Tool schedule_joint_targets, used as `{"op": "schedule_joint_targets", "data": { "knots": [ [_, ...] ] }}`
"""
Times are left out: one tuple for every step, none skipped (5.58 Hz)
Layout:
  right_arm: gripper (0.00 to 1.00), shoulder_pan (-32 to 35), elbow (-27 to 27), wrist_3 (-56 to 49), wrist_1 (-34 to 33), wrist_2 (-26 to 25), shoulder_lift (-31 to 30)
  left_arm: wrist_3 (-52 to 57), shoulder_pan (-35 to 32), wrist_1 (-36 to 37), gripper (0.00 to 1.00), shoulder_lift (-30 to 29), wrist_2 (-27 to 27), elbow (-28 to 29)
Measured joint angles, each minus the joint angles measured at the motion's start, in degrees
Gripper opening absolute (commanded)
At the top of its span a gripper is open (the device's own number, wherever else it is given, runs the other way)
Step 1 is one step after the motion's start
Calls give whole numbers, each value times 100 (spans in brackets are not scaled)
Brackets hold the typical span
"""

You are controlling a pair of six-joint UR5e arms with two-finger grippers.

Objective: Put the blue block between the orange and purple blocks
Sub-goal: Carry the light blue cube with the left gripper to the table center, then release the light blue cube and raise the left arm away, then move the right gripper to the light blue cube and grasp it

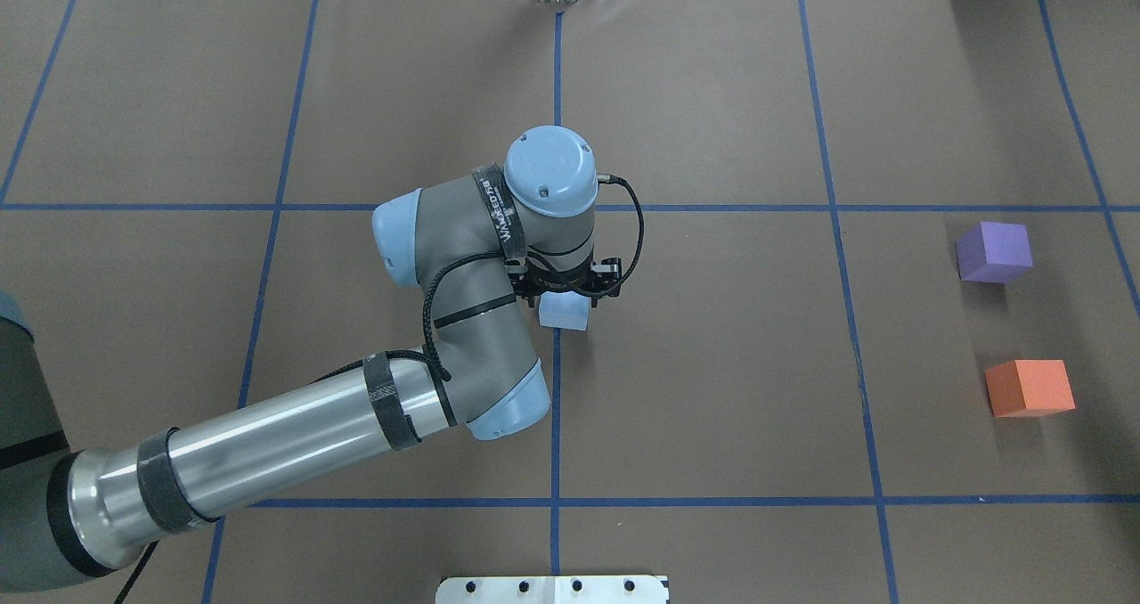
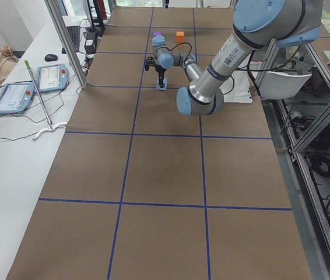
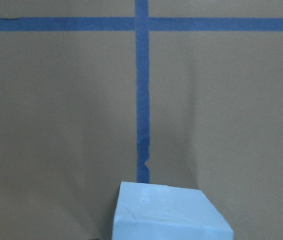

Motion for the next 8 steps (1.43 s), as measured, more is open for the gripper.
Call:
{"op": "schedule_joint_targets", "data": {
  "knots": [
    [100, 0, 4, 6, 1, 2, 13, 5, -48, -5, 100, 4, 26, -95],
    [100, 0, 13, 20, -1, 5, 49, 28, -209, 84, 100, 13, 10, -381],
    [100, 0, 24, 25, 26, 6, 87, 251, -403, 447, 100, 41, -20, -797],
    [100, 0, 36, 28, 129, 14, 104, 935, -616, 1049, 100, 250, -37, -1389],
    [100, -4, 94, 170, 234, 109, 144, 1944, -983, 1514, 100, 818, -198, -2128],
    [100, -101, 272, 579, 255, 217, 214, 3076, -1618, 1688, 100, 1604, -731, -2725],
    [100, -410, 540, 1366, 252, 252, 411, 4402, -2377, 1735, 100, 2367, -1287, -3017],
    [100, -953, 750, 2471, 244, 216, 844, 5602, -3091, 1741, 100, 2987, -1543, -3121]
  ]
}}
